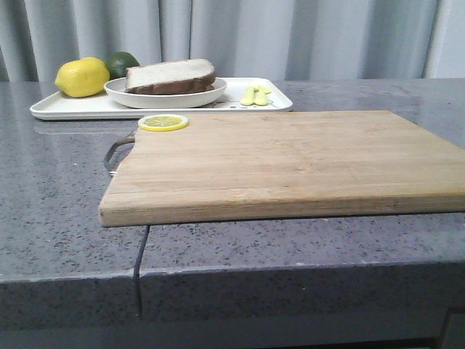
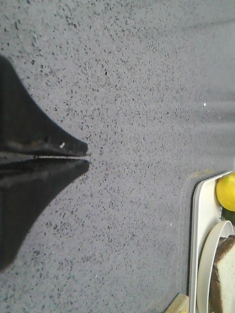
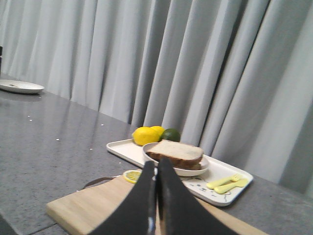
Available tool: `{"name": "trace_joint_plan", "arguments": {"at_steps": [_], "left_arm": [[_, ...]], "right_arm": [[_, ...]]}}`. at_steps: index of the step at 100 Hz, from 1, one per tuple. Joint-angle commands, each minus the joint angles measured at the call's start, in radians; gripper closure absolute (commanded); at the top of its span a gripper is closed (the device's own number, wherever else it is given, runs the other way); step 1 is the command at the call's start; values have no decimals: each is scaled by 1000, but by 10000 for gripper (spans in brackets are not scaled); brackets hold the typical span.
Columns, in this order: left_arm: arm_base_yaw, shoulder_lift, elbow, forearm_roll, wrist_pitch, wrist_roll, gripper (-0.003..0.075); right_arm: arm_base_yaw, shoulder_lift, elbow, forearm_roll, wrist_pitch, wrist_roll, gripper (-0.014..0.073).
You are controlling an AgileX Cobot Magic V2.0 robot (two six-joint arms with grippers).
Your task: Place bread and move sandwich to tray
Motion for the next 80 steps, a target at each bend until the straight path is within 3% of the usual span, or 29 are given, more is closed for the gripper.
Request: {"name": "trace_joint_plan", "arguments": {"at_steps": [1,20,35,51,62,80], "left_arm": [[0,-30,14,-4,-49,-7,740],[0,-30,14,-4,-49,-7,740],[0,-30,14,-4,-49,-7,740],[0,-30,14,-4,-49,-7,740],[0,-30,14,-4,-49,-7,740],[0,-30,14,-4,-49,-7,740]], "right_arm": [[-31,-1,11,-63,-181,22,654],[-179,72,114,-297,-485,370,654],[-337,101,163,-481,-519,610,654],[-486,84,222,-519,-435,748,654],[-537,55,221,-584,-241,751,654],[-579,0,222,-587,76,763,654]]}}
